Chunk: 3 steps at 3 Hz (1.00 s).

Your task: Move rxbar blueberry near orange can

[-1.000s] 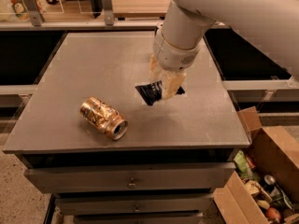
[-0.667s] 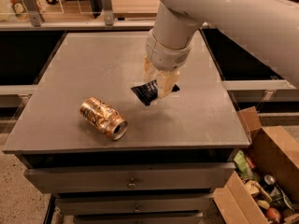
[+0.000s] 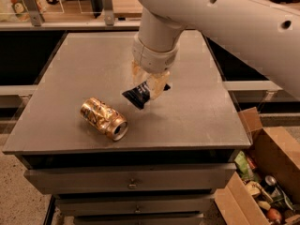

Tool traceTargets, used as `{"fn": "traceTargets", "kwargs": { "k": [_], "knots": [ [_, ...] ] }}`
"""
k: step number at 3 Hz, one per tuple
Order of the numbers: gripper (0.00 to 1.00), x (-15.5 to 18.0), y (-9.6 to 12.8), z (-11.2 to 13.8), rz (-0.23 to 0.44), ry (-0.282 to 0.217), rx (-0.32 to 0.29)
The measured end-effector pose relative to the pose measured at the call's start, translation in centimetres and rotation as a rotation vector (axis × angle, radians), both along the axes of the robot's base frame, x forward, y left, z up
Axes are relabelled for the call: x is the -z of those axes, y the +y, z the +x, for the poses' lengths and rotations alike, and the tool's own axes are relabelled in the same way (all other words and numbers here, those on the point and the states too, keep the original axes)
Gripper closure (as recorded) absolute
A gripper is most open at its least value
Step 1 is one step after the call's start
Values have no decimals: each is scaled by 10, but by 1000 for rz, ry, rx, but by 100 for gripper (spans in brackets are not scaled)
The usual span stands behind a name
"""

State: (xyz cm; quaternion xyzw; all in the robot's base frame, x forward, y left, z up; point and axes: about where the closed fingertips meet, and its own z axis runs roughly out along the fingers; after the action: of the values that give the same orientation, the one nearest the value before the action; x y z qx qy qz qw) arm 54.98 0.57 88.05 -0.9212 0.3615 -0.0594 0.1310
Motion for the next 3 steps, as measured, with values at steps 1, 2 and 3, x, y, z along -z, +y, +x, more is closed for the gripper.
{"fn": "traceTargets", "kwargs": {
  "k": [1,2,3],
  "knots": [
    [100,2,14,-6,-15,-1,-62],
    [100,9,26,-10,-34,18,-101],
    [84,17,35,-8,-52,49,-110]
  ]
}}
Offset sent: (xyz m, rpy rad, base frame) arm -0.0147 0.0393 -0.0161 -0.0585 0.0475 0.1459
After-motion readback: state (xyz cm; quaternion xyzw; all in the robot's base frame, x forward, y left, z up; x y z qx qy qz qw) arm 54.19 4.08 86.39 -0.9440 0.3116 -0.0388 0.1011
